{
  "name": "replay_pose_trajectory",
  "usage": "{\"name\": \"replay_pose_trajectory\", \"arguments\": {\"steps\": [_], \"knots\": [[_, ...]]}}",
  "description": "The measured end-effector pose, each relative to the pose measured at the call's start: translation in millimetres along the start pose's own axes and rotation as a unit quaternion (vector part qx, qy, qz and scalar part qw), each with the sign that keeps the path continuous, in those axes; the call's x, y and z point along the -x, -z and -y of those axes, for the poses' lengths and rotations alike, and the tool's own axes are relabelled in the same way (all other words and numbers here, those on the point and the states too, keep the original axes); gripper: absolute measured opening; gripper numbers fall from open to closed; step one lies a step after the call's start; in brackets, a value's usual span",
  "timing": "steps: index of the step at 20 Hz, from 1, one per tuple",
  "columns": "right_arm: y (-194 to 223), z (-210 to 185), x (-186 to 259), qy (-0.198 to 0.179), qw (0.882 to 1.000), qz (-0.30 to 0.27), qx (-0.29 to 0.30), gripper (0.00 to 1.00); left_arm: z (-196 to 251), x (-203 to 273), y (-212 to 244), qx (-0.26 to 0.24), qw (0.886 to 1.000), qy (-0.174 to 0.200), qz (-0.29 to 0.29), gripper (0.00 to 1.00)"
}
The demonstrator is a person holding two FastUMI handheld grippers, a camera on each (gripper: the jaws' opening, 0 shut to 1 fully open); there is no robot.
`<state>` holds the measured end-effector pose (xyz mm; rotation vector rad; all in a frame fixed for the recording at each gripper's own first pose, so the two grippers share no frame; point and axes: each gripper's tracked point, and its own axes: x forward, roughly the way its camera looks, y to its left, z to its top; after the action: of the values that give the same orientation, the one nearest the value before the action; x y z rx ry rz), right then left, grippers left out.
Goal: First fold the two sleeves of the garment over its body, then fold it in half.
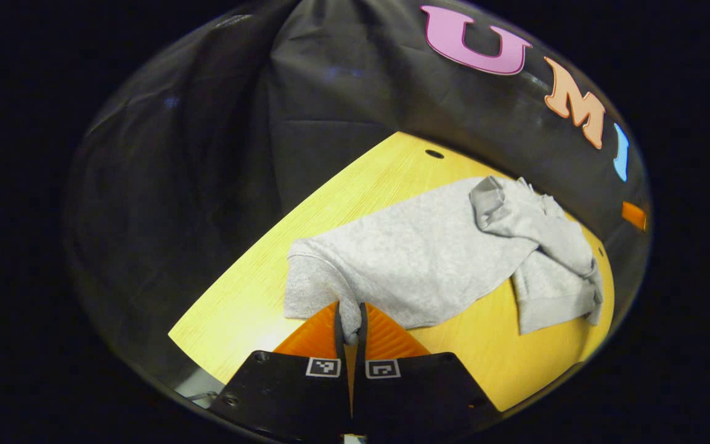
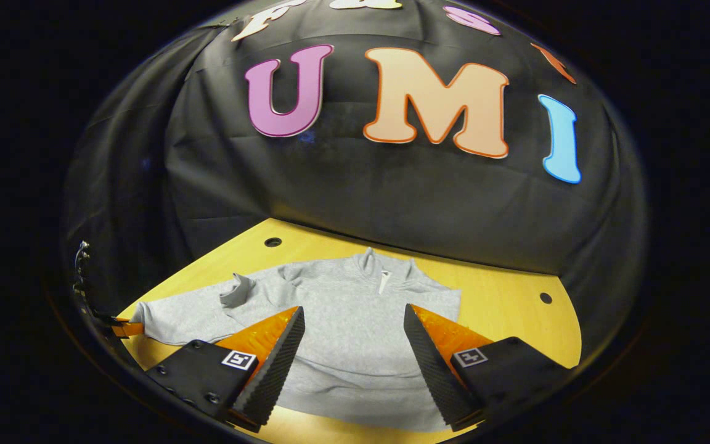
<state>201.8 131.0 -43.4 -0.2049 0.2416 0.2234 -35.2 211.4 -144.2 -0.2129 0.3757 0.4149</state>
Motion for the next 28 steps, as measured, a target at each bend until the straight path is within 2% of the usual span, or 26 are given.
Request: {"name": "replay_pose_trajectory", "arguments": {"steps": [4,8,9,14,18,22,23,28], "knots": [[4,33,14,0.025,1.0,0.002,-0.012,1.0,50,7,-51,0.01,0.998,0.043,0.035,0.01],[4,61,26,0.038,0.999,0.009,-0.027,1.0,126,11,-91,-0.036,0.992,0.105,0.064,0.0],[5,66,27,0.042,0.999,0.01,-0.029,1.0,148,11,-100,-0.052,0.989,0.121,0.071,0.02],[9,101,39,0.06,0.998,0.012,-0.034,1.0,262,20,-126,-0.108,0.968,0.206,0.093,0.0],[14,125,49,0.073,0.997,0.014,-0.032,1.0,353,30,-129,-0.15,0.946,0.267,0.104,0.0],[24,149,57,0.085,0.996,0.008,-0.039,1.0,423,39,-128,-0.179,0.928,0.308,0.109,0.0],[26,155,59,0.087,0.995,0.006,-0.041,1.0,439,38,-127,-0.181,0.924,0.318,0.11,0.02],[39,182,64,0.096,0.994,0.0,-0.05,1.0,509,25,-126,-0.186,0.908,0.358,0.11,0.0]]}}
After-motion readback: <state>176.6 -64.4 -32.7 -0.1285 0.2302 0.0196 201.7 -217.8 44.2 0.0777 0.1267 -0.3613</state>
